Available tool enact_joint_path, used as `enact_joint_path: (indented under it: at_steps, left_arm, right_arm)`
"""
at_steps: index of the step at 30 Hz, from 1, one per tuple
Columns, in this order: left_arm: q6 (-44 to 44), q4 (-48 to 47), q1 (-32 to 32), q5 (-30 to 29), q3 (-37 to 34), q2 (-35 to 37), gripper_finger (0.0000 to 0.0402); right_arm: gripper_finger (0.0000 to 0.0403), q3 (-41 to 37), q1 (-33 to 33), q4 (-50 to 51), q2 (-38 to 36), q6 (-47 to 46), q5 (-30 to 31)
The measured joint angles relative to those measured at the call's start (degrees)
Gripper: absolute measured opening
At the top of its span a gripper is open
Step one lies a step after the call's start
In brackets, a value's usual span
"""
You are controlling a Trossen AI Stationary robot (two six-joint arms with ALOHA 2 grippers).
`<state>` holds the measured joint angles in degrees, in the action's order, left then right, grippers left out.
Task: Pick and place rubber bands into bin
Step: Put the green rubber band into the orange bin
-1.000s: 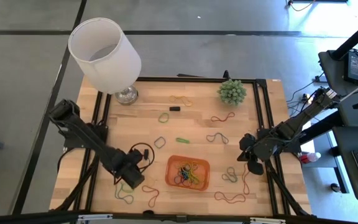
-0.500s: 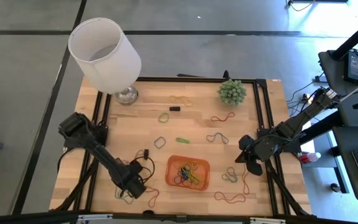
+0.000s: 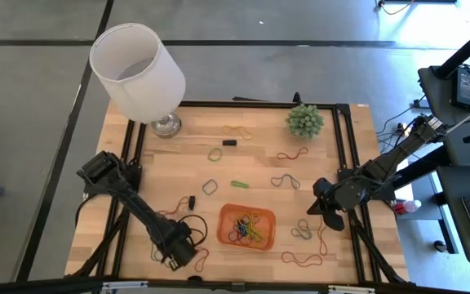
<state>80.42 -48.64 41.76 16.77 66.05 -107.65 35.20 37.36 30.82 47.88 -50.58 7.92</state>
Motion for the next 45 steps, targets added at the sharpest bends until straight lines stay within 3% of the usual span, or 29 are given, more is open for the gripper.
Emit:
enact_joint_path:
  at_steps: [6,12,17,24,29,34,41,45]
  left_arm:
    - [-0.1,-4.2,-0.9,-3.4,6.2,0.8,0.0003]
    - [-6.2,-12.6,-2.9,-12.5,15.3,3.8,0.0002]
    - [-21.0,-20.4,-6.7,-19.1,24.2,5.2,0.0002]
    - [-46.3,-21.8,-16.8,-23.6,35.1,2.4,0.0002]
    - [-63.8,-21.8,-23.1,-23.3,42.0,-4.6,0.0002]
    - [-77.8,-21.8,-25.4,-22.4,49.4,-13.0,0.0002]
    - [-86.5,-23.1,-24.4,-19.5,51.9,-20.3,0.0003]
    - [-85.8,-22.6,-22.5,-18.6,52.0,-21.9,0.0008]
  right_arm:
    - [0.0007,0.0,0.0,-0.3,0.0,-0.2,0.1]
    - [0.0007,0.0,0.0,-0.2,0.0,0.5,0.2]
    - [0.0007,0.0,0.0,-0.2,0.1,1.6,0.2]
    - [0.0007,0.1,0.0,-0.3,1.6,1.6,0.2]
    - [0.0007,0.1,0.0,-0.4,3.7,1.4,0.2]
    - [0.0007,0.1,0.0,-0.4,5.7,1.3,0.2]
    - [0.0007,0.1,0.0,-0.5,7.5,-0.4,0.1]
    - [0.0007,0.1,0.0,-0.6,7.6,-0.3,0.1]
